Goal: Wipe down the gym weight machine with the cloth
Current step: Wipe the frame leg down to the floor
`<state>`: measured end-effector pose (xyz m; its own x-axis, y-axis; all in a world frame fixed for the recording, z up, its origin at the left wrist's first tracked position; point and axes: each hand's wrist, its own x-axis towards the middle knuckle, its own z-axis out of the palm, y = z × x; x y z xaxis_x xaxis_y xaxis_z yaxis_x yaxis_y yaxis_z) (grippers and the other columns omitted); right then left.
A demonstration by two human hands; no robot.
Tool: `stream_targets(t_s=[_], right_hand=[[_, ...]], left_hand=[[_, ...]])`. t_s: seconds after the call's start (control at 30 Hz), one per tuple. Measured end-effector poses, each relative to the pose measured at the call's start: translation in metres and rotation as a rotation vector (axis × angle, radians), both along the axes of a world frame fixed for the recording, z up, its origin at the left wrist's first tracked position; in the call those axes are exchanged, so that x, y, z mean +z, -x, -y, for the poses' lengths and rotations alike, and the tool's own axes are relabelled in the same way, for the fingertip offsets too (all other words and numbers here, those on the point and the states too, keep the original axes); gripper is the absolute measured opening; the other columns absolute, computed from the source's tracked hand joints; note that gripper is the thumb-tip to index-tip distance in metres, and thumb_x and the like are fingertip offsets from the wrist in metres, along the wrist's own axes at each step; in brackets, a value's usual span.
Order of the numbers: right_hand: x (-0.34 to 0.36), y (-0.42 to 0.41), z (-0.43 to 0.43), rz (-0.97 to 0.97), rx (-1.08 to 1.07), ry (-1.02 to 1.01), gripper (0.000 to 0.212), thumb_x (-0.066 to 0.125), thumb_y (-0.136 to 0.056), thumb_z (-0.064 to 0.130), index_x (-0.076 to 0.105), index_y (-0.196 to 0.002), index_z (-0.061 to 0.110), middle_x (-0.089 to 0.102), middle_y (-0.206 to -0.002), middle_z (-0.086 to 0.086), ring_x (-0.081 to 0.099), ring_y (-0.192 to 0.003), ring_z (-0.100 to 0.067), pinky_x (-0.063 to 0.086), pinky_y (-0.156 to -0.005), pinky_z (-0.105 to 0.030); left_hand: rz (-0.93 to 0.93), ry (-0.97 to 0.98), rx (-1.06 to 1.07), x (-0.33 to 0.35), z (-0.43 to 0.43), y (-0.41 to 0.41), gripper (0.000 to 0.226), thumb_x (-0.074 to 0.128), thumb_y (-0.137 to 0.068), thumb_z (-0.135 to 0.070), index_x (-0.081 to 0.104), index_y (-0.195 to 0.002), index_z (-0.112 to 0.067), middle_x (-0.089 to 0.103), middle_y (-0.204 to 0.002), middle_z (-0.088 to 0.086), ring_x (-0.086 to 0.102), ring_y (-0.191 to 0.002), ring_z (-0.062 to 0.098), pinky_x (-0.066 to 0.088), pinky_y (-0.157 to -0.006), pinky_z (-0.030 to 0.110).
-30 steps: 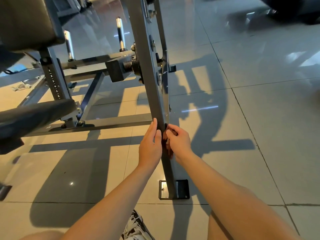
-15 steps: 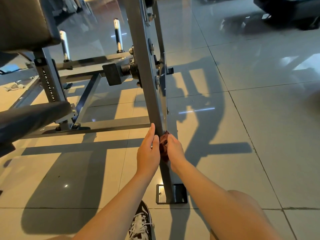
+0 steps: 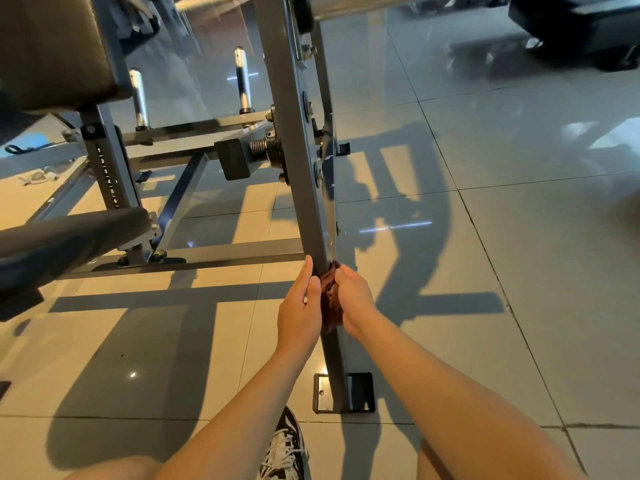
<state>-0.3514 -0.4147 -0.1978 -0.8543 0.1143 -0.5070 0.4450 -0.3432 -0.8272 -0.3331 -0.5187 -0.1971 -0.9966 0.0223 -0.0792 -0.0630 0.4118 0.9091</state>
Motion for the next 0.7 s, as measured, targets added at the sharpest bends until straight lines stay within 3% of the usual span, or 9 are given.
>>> stream_targets(t_s=[0.1,0.17,0.27,0.37,0.47,0.57,0.63,0.7], right_hand=[[0.029,0.018,-0.002,-0.195,-0.040,0.009,0.035,0.038,-0.110,0.032,0.056,-0.140,0.033,0.064,-0.128,0.001,0.061,-0.118,-0.022,0.056,-0.098,-0.041],[0.032,0.019,0.003,-0.248,-0.059,-0.052,0.040,0.038,-0.110,0.033,0.046,-0.150,0.033,0.057,-0.135,0.006,0.057,-0.122,-0.017,0.055,-0.101,-0.039],[0.004,0.001,0.011,-0.194,-0.055,-0.079,0.035,0.033,-0.111,0.036,0.060,-0.134,0.033,0.068,-0.121,0.002,0.064,-0.114,-0.016,0.057,-0.093,-0.033],[-0.007,-0.007,0.010,0.023,-0.030,-0.057,0.036,0.032,-0.111,0.036,0.065,-0.112,0.023,0.070,-0.108,-0.012,0.068,-0.102,-0.026,0.061,-0.084,-0.038],[0.014,0.006,0.003,-0.025,0.013,-0.158,0.034,0.033,-0.110,0.033,0.064,-0.118,0.023,0.069,-0.113,-0.011,0.067,-0.105,-0.025,0.061,-0.084,-0.037],[0.056,0.026,-0.004,-0.255,-0.030,-0.227,0.037,0.039,-0.110,0.029,0.053,-0.145,0.030,0.058,-0.131,0.008,0.057,-0.118,-0.014,0.056,-0.094,-0.030],[0.077,0.034,-0.004,-0.341,-0.086,-0.205,0.040,0.041,-0.110,0.027,0.048,-0.149,0.031,0.056,-0.133,0.012,0.054,-0.118,-0.010,0.054,-0.095,-0.028],[0.072,0.029,0.003,-0.350,-0.099,-0.193,0.039,0.042,-0.110,0.028,0.051,-0.147,0.033,0.062,-0.131,0.009,0.060,-0.117,-0.009,0.056,-0.097,-0.033]], left_hand=[[-0.015,-0.040,-0.022,0.002,0.003,0.002,0.040,0.037,-0.109,-0.040,0.039,-0.148,-0.048,0.054,-0.142,-0.020,0.048,-0.127,-0.010,0.042,-0.108,0.020],[-0.001,-0.067,-0.006,0.001,0.004,0.002,0.039,0.037,-0.109,-0.038,0.044,-0.148,-0.044,0.058,-0.138,-0.021,0.051,-0.118,-0.016,0.043,-0.104,0.015],[0.024,-0.085,0.014,0.003,0.002,0.001,0.042,0.037,-0.109,-0.041,0.037,-0.150,-0.048,0.048,-0.148,-0.019,0.048,-0.127,-0.006,0.043,-0.103,0.015],[0.034,-0.049,0.020,0.005,0.003,0.001,0.042,0.035,-0.109,-0.042,0.035,-0.150,-0.049,0.040,-0.147,-0.023,0.036,-0.131,-0.005,0.034,-0.087,-0.001],[-0.010,-0.003,0.039,0.015,0.003,0.003,0.043,0.035,-0.110,-0.041,0.039,-0.152,-0.040,0.045,-0.152,-0.014,0.039,-0.133,-0.002,0.031,-0.084,-0.004],[-0.127,-0.055,0.032,0.033,-0.001,0.017,0.041,0.034,-0.110,-0.037,0.044,-0.150,-0.036,0.056,-0.142,-0.013,0.050,-0.127,-0.004,0.044,-0.100,0.012],[-0.169,-0.097,0.016,0.047,-0.006,0.029,0.041,0.034,-0.110,-0.039,0.045,-0.150,-0.037,0.057,-0.141,-0.013,0.053,-0.128,0.002,0.048,-0.107,0.031],[-0.175,-0.065,0.010,0.053,-0.009,0.037,0.044,0.034,-0.109,-0.042,0.040,-0.152,-0.037,0.049,-0.151,-0.012,0.046,-0.137,0.006,0.044,-0.113,0.040]])
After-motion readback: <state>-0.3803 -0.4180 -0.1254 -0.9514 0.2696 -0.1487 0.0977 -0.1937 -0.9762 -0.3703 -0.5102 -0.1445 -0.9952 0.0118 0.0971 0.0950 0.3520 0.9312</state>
